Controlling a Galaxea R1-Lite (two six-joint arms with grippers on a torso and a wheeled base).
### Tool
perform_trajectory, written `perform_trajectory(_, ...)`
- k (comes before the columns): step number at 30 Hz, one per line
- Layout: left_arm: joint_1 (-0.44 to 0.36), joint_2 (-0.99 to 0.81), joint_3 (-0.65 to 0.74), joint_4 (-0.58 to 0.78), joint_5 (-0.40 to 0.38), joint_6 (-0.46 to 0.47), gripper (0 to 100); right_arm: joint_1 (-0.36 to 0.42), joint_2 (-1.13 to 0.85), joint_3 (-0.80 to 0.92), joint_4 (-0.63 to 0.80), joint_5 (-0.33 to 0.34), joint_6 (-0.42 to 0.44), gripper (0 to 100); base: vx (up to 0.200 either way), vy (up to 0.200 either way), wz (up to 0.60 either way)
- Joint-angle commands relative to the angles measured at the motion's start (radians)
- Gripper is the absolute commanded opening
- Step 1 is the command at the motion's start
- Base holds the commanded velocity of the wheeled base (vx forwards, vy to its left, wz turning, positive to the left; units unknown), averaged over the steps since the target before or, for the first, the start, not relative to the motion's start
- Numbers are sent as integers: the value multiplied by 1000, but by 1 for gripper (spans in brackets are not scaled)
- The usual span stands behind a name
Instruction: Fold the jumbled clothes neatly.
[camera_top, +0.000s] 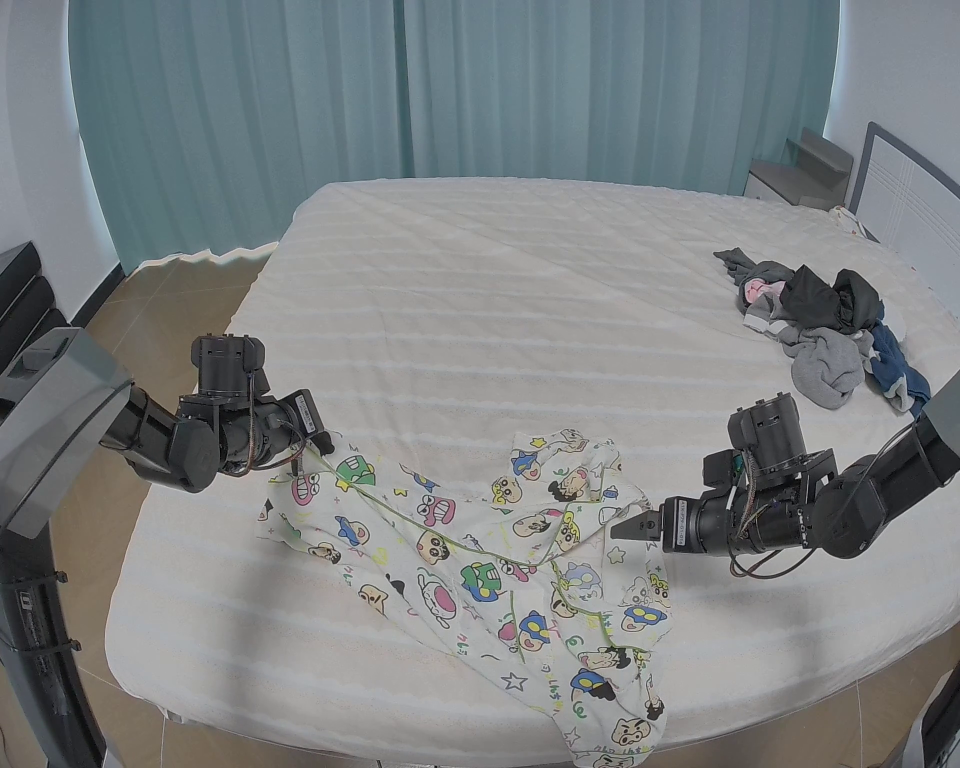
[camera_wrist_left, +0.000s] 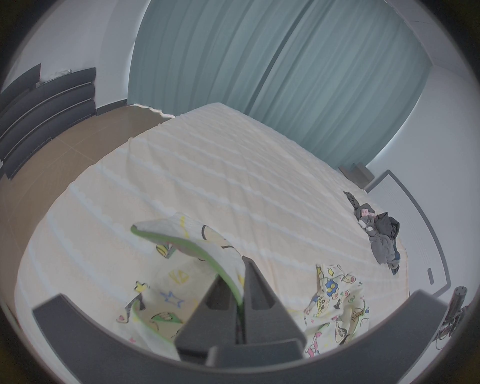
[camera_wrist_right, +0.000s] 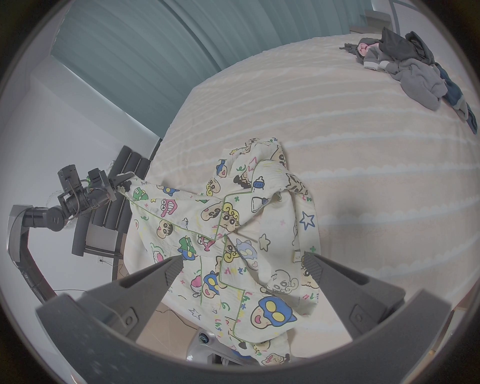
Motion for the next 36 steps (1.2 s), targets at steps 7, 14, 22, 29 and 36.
perform_trajectory(7, 0, 152, -67, -81, 46, 0, 100, 7, 4, 18, -26, 0, 27, 100, 0, 0, 0)
perform_trajectory(14, 11, 133, -70, -128, 61, -9, 100, 7, -13, 69, -27, -4, 26, 100, 0, 0, 0)
perform_trajectory(22, 89, -37, 96, -161, 24, 1, 100, 5, -73, 124, -27, -3, 26, 100, 0, 0, 0)
perform_trajectory(29, 147, -60, 220, -187, -105, 121, 100, 7, -98, 152, -27, -3, 26, 100, 0, 0, 0)
perform_trajectory(36, 137, -25, 168, -188, -43, 130, 100, 23, -102, 176, -29, -4, 26, 100, 0, 0, 0)
